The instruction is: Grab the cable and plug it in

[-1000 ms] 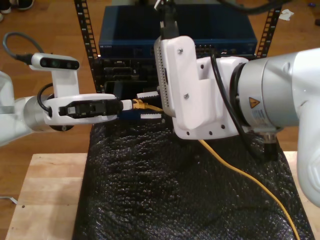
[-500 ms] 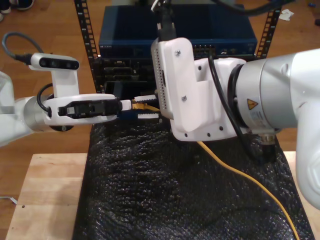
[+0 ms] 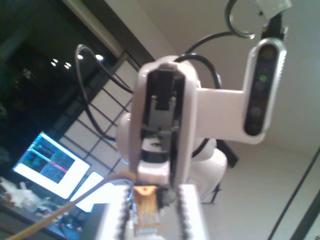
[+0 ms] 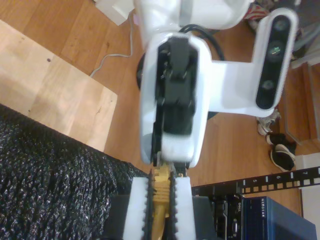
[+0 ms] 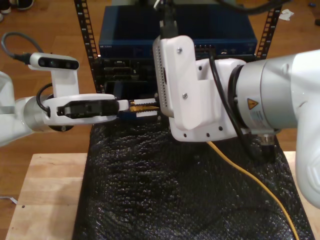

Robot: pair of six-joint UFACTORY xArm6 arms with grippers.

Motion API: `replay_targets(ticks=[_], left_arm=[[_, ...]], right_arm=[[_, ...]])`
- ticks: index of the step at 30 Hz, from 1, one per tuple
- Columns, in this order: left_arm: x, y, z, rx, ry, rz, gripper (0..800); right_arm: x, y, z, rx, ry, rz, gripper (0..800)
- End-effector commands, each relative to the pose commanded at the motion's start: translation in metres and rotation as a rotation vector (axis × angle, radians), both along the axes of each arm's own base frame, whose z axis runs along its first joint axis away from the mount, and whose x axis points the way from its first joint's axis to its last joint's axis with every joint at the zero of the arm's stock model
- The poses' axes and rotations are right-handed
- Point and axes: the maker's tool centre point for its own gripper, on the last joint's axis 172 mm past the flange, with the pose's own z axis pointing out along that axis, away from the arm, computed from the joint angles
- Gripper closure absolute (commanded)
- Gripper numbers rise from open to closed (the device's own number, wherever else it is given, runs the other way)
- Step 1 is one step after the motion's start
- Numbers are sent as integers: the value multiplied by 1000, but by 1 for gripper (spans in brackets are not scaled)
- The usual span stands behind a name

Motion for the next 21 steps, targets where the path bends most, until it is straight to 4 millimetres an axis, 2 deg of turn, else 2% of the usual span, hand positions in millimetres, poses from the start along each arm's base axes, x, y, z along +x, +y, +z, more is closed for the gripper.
replay_targets(ticks=[11,14,21], left_arm=[[2,1,1,-6,3,7,222],[5,1,3,-12,-2,20,146],[8,-1,2,-1,-6,32,72]], right_arm=[[2,1,-4,-4,9,-3,798],[2,0,-1,1,9,-7,798],[5,-1,9,12,-5,-13,798]])
